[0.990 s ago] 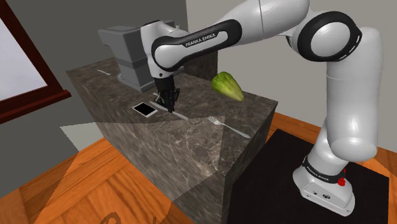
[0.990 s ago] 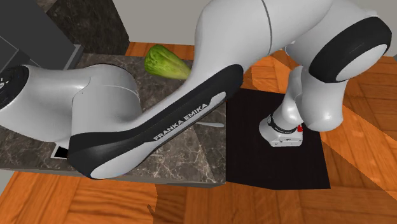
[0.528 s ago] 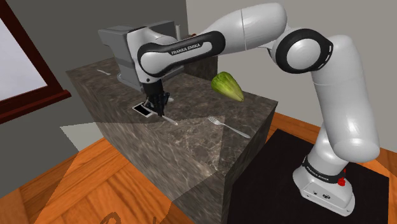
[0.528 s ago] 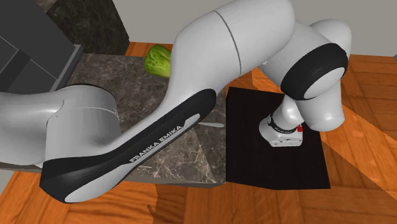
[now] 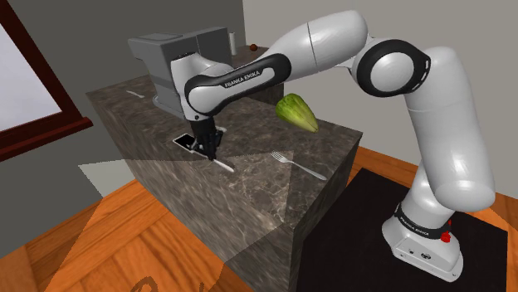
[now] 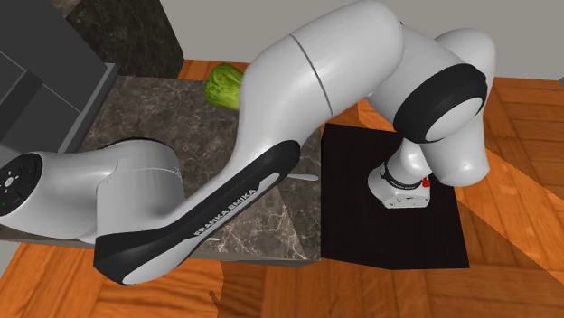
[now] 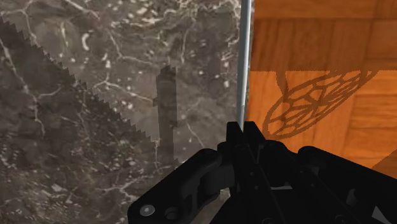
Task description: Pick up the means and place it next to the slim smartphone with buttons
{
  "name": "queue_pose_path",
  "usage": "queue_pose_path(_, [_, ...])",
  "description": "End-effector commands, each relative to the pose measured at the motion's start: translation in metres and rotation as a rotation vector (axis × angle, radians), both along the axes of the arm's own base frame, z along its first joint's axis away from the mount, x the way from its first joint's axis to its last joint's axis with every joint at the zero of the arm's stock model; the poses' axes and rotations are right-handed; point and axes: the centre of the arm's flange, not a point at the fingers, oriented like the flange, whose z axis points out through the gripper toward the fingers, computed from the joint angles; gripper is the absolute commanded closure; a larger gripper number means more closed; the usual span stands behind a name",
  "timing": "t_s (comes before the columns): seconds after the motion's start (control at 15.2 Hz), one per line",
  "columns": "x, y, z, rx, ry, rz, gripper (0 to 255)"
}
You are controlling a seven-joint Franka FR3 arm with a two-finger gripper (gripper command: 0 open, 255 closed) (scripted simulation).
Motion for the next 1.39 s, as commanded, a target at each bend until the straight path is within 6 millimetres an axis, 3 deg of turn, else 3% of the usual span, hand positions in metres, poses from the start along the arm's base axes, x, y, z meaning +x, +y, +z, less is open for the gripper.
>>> queue_pose_path(0.0, [0.000, 0.001, -0.010, 0.000, 0.000, 0.000, 255])
queue_pose_path(0.26, [0.000, 0.001, -0.031, 0.000, 0.000, 0.000, 255])
queue_pose_path(0.79, [0.000, 0.001, -0.031, 0.000, 0.000, 0.000, 255])
queue_pose_path(0.86, [0.000, 0.001, -0.031, 0.000, 0.000, 0.000, 0])
queue_pose_path(1.19, [0.000, 0.001, -0.031, 0.000, 0.000, 0.000, 0])
queue_pose_path(1.32, [0.001, 0.001, -0.005, 0.000, 0.000, 0.000, 0])
